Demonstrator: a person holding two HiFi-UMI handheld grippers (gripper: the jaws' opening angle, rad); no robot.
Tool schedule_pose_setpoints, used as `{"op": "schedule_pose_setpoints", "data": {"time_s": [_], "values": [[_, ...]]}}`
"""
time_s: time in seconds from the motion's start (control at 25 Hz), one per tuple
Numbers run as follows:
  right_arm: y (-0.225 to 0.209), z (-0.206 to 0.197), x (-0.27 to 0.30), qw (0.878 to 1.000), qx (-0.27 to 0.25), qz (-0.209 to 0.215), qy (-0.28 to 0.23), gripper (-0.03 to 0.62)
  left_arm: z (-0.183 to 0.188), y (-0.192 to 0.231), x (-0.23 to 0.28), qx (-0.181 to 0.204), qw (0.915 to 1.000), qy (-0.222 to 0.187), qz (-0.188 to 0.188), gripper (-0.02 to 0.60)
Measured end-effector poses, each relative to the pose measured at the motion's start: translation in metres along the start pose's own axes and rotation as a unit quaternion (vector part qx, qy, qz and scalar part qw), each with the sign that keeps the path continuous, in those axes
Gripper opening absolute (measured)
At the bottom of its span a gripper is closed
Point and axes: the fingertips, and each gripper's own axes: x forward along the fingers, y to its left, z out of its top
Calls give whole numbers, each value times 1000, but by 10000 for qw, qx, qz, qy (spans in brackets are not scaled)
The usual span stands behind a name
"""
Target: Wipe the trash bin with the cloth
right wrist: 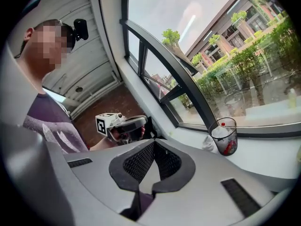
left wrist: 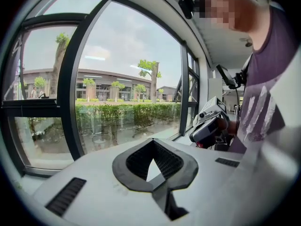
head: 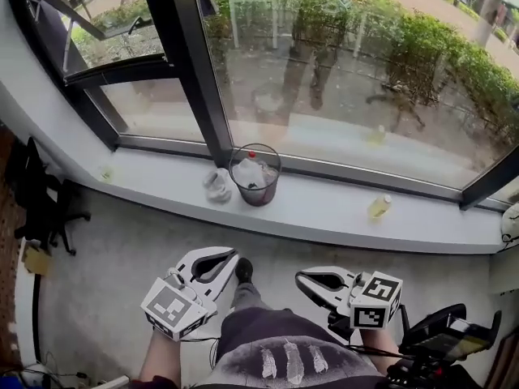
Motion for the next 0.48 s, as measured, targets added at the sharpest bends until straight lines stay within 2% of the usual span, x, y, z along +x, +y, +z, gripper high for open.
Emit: {"op": "schedule_pose_setpoints", "data": {"time_s": [0.2, 0.32, 0.48], "values": [[-39, 36, 41, 9979, -56, -625, 155, -8, 4, 71, 43, -276, 9982, -233, -484, -11], [-55, 46, 76, 9967, -48, -735, 346, -8, 10, 109, 59, -116, 9976, -287, -615, -11], [-68, 61, 123, 9920, -500, -942, 678, -8, 13, 167, 67, -167, 9966, -376, -719, -11]]}}
